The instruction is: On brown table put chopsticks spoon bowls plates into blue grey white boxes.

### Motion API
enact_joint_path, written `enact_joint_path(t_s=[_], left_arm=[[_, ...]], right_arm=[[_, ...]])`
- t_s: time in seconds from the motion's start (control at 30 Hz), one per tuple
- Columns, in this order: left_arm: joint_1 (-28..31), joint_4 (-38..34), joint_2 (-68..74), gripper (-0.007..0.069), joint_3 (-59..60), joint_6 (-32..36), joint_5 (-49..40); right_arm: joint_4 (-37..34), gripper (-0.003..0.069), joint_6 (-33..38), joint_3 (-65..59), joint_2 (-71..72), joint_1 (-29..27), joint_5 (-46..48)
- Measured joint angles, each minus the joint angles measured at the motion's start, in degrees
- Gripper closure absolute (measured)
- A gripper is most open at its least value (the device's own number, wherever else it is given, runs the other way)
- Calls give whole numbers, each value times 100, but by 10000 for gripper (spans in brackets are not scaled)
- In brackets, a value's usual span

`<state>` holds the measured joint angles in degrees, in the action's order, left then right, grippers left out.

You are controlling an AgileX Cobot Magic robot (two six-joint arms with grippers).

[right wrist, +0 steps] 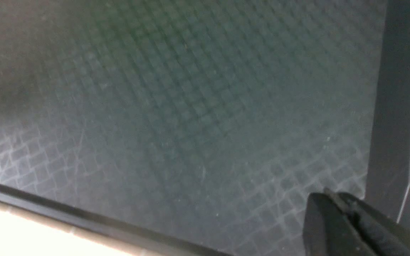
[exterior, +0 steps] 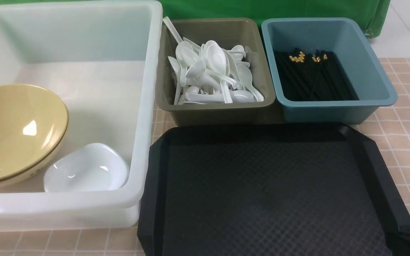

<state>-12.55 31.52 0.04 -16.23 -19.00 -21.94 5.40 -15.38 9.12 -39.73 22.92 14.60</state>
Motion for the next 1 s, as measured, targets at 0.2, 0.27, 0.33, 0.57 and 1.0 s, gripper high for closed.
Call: enact_joint_path(t_s=[0.2, 0.27, 0.33, 0.57, 1.0], left_arm=[[0, 0, 0, 619, 0, 6, -22], [0, 0, 0, 619, 0, 6, -28], [0, 0, 0, 619, 0, 6, -44], [0, 0, 0, 619, 0, 6, -107], [0, 0, 0, 619, 5, 6, -135]], right_arm=[[0, 621, 207, -498, 1686, -367, -950], [0, 620, 413, -731, 2418, -625, -1236], [0, 618, 605, -959, 3100, -897, -1460], [0, 615, 1094, -1055, 4022, -1415, -1364], [-146, 610, 1112, -1065, 4041, -1482, 315]])
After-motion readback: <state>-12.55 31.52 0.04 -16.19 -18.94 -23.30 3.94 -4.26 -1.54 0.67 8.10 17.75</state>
